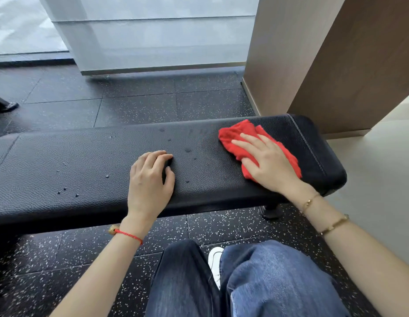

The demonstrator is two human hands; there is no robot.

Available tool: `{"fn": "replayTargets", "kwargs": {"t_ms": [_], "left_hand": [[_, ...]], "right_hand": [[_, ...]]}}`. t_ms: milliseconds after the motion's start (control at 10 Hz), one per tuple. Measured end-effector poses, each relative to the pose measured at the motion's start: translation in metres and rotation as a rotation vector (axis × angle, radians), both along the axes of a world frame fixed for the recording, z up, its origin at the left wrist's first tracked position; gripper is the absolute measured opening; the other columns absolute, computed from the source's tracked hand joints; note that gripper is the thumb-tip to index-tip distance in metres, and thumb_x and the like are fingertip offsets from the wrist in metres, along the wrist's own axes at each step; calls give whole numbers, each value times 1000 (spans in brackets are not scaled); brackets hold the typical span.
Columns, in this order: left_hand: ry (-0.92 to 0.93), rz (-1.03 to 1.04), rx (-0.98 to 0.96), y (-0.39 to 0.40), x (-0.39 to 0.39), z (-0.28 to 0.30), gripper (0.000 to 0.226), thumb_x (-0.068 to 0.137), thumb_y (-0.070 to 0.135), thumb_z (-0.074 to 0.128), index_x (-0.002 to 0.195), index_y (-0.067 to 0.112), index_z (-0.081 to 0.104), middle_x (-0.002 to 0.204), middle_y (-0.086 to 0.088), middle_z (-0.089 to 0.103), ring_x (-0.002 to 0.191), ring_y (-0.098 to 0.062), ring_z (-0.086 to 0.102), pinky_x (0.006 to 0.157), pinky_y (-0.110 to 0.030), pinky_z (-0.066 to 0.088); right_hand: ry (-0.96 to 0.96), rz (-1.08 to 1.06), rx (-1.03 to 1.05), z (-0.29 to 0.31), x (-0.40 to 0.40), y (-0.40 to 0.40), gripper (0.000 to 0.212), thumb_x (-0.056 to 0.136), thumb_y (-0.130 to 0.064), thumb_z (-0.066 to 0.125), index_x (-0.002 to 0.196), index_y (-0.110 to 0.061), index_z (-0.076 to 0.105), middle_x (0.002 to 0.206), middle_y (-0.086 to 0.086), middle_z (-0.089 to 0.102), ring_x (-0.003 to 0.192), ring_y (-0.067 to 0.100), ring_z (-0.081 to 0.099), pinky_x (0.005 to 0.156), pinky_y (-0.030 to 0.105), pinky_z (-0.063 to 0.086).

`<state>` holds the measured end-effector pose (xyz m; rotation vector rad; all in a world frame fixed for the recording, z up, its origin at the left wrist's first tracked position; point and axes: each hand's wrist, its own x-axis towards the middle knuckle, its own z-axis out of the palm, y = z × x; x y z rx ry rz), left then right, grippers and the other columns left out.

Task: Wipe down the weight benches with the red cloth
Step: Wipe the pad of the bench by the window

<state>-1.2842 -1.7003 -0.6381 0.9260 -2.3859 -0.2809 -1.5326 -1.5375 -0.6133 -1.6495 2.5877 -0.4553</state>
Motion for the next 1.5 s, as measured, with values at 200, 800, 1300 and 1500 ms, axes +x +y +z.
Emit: {"fn": "replayTargets", "kwargs": {"t_ms": [200, 800, 1300, 1500], "left_hand": [[6, 14, -4, 0, 0, -1, 27, 91, 14, 58, 116, 15, 65, 124, 0, 64, 121, -25, 53, 106, -41, 40], [27, 10, 18, 0, 1, -2, 26, 91, 15, 58, 116, 16, 66, 124, 1, 64, 121, -23, 54, 105, -40, 41], [45, 5, 18, -1, 2, -5, 26, 91, 14, 60, 116, 16, 66, 124, 0, 65, 120, -24, 54, 103, -40, 42], [50, 2, -1, -3, 2, -7, 26, 91, 13, 60, 116, 16, 66, 124, 0, 65, 120, -24, 54, 103, -40, 42]], "right_hand": [[-3, -187, 18, 4, -7, -58, 46, 98, -38, 44, 144, -39, 43, 157, -10, 33, 142, 31, 28, 121, 42, 14], [-5, -256, 39, 6, -3, -33, 48, 98, -36, 45, 146, -38, 41, 158, -9, 31, 143, 31, 27, 120, 42, 16], [19, -355, -1, 2, -22, 15, 46, 97, -34, 48, 143, -36, 46, 156, -6, 37, 140, 31, 32, 119, 41, 20], [-4, -153, 39, 1, 27, -17, 49, 95, -40, 45, 144, -41, 41, 157, -11, 33, 143, 30, 27, 121, 42, 17]]}}
